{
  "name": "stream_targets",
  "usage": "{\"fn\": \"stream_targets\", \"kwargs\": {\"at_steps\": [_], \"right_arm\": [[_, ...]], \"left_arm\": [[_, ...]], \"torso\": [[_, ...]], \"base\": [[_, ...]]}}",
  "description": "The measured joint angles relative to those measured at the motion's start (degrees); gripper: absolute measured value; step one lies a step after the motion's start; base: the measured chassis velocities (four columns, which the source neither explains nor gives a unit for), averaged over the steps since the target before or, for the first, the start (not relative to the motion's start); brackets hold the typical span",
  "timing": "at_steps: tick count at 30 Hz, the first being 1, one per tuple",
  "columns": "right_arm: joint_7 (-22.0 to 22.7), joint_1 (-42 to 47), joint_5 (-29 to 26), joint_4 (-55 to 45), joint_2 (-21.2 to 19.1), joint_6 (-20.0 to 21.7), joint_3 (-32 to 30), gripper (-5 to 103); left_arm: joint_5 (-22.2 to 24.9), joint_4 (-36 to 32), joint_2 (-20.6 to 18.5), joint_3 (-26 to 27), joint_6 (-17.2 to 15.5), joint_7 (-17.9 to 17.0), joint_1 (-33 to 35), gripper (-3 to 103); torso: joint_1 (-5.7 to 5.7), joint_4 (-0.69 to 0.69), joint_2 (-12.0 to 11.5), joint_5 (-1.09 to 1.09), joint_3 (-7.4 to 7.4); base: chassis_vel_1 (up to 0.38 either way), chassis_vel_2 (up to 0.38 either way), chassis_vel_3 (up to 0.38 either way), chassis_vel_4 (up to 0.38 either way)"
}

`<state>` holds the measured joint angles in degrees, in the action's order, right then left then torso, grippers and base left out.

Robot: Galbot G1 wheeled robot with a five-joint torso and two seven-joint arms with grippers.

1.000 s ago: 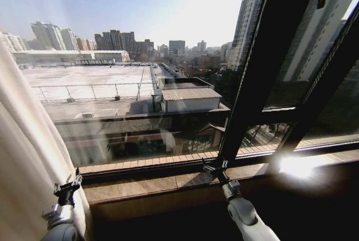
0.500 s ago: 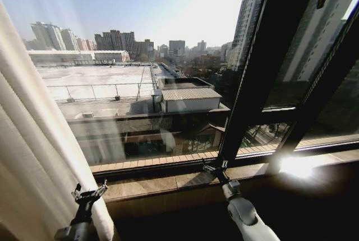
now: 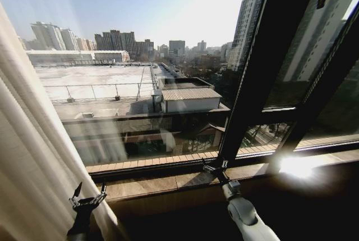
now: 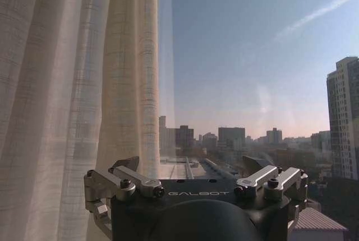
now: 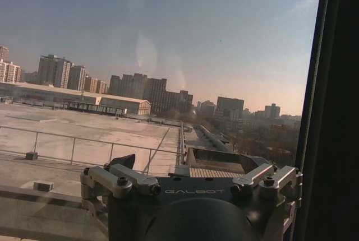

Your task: Open the curtains by pulling them apart, changing their state from closed to fully open.

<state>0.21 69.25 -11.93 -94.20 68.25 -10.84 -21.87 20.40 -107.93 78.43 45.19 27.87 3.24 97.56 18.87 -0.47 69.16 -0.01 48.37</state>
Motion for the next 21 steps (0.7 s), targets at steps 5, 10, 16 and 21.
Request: {"fn": "stream_targets", "kwargs": {"at_steps": [5, 10, 16, 21], "right_arm": [[0.0, 0.0, 0.0, 0.0, 0.0, 0.0, 0.0, 100], [0.0, 0.0, 0.0, 0.0, 0.0, 0.0, 0.0, 100], [0.0, 0.0, 0.0, 0.0, 0.0, 0.0, 0.0, 100], [0.0, 0.0, 0.0, 0.0, 0.0, 0.0, 0.0, 100]], "left_arm": [[0.0, 0.1, 0.0, 0.0, 0.0, 0.0, -0.1, 100], [0.0, 0.1, 0.0, 0.1, 0.0, 0.0, -0.1, 100], [0.0, 0.1, 0.0, 0.1, -0.1, 0.0, -0.1, 100], [0.1, 0.1, -0.1, 0.1, -0.1, 0.0, -0.1, 100]], "torso": [[0.0, 0.0, 0.0, 0.0, 0.0], [0.0, 0.0, 0.0, 0.0, 0.0], [0.0, 0.0, 0.0, 0.0, 0.0], [0.0, 0.0, 0.0, 0.0, 0.0]], "base": [[0.0, 0.0, 0.0, 0.0], [0.0, 0.0, 0.0, 0.0], [0.0, 0.0, 0.0, 0.0], [-0.015, -0.01, 0.012, 0.013]]}}
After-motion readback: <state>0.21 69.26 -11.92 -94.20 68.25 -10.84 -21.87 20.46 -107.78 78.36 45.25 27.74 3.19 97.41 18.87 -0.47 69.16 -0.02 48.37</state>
